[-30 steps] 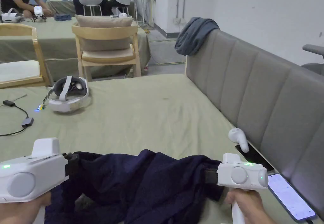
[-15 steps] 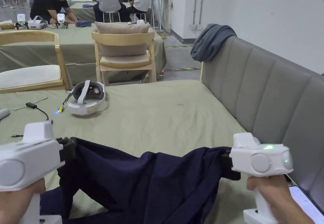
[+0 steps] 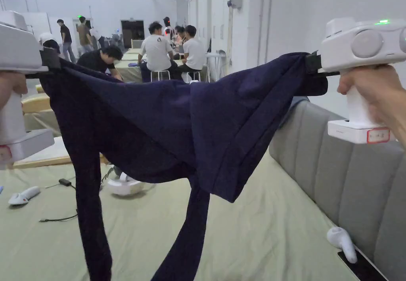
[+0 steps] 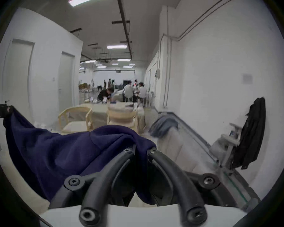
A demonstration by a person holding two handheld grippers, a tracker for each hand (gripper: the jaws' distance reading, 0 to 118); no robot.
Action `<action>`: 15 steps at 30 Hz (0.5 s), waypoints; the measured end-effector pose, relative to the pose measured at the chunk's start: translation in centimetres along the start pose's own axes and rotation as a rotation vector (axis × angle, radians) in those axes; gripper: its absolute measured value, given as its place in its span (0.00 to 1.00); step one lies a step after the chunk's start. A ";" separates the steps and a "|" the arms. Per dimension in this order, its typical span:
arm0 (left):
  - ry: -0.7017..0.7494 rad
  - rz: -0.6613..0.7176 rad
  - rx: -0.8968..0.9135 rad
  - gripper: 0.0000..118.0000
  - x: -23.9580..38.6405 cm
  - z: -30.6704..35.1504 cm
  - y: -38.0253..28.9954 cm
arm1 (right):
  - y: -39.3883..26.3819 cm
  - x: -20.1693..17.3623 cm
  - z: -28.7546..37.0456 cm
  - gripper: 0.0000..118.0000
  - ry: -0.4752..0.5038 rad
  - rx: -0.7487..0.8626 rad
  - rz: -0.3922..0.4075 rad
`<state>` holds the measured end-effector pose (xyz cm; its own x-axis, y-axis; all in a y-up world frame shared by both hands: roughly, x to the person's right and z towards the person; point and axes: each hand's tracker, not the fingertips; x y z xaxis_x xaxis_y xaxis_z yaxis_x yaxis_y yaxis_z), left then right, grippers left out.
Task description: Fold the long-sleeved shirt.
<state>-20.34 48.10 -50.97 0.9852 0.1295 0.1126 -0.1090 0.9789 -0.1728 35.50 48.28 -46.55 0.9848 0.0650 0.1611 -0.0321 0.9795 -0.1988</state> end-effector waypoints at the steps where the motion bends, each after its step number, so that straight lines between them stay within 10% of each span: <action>1: 0.007 0.006 0.007 0.05 -0.2 -0.1 1.1 | 1.3 0.0 -0.1 0.08 -0.013 0.016 -0.010; 8: 0.021 -0.058 0.026 0.05 0.3 -0.1 2.0 | 3.1 -1.2 -0.4 0.08 -0.020 0.022 -0.054; 15: -0.006 -0.030 -0.163 0.05 -0.1 -3.6 -9.1 | -9.2 -2.2 -5.0 0.08 -0.007 -0.185 -0.076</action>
<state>-18.93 38.65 -52.91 0.9867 0.1024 0.1260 -0.0564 0.9439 -0.3255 34.43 38.15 -49.90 0.9819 -0.0057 0.1891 0.0748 0.9298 -0.3604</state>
